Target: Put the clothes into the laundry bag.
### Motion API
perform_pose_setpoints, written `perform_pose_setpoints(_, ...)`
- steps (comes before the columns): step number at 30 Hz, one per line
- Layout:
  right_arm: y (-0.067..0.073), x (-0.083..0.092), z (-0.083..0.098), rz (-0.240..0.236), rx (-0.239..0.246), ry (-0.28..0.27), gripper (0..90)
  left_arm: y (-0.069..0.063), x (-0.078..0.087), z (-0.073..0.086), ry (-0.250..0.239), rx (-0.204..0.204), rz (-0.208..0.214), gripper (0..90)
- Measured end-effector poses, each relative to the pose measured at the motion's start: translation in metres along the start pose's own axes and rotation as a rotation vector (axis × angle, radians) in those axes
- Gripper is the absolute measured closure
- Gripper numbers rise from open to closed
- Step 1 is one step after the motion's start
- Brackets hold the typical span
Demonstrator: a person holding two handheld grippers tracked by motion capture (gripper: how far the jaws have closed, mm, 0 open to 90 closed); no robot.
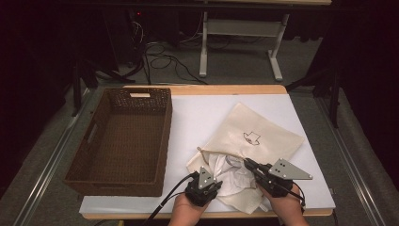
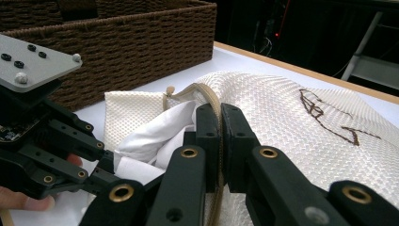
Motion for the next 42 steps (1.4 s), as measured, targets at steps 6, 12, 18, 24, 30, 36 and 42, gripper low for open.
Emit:
perform_pose_setpoints(6, 0.003, 0.001, -0.002, -0.007, 0.002, -0.007, 88.1, -0.005, 0.013, 0.001, -0.002, -0.024, -0.018, 76.1)
perform_pose_setpoints(12, 0.007, 0.001, -0.002, -0.014, 0.012, -0.011, 88.1, -0.008, 0.023, -0.005, -0.016, -0.054, -0.034, 75.8)
perform_pose_setpoints(18, 0.007, 0.001, -0.002, -0.016, 0.008, -0.009, 88.1, -0.008, 0.013, -0.011, -0.020, -0.064, -0.039, 76.0)
perform_pose_setpoints(24, 0.007, 0.002, -0.002, -0.018, 0.010, -0.011, 88.1, -0.002, 0.000, -0.017, -0.036, -0.057, -0.051, 76.0)
perform_pose_setpoints(30, 0.005, 0.002, -0.003, -0.013, 0.010, -0.016, 88.1, 0.003, -0.012, -0.026, -0.043, -0.058, -0.060, 76.0)
perform_pose_setpoints(36, 0.004, 0.002, -0.003, -0.014, 0.009, -0.019, 88.1, 0.004, -0.023, -0.034, -0.048, -0.069, -0.072, 75.9)
perform_pose_setpoints(42, 0.004, 0.001, -0.002, -0.005, 0.004, -0.012, 88.1, 0.006, -0.035, -0.041, -0.051, -0.073, -0.084, 75.7)
Point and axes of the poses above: each handheld gripper's, and its own axes: x roughly backward along the jaws, z roughly out of its underside, y roughly to its left, the point moved 3 cm from there along -x, roughly forward along the jaws, and after that the axes turned 13 degrees about z, right-handed, at the moved point
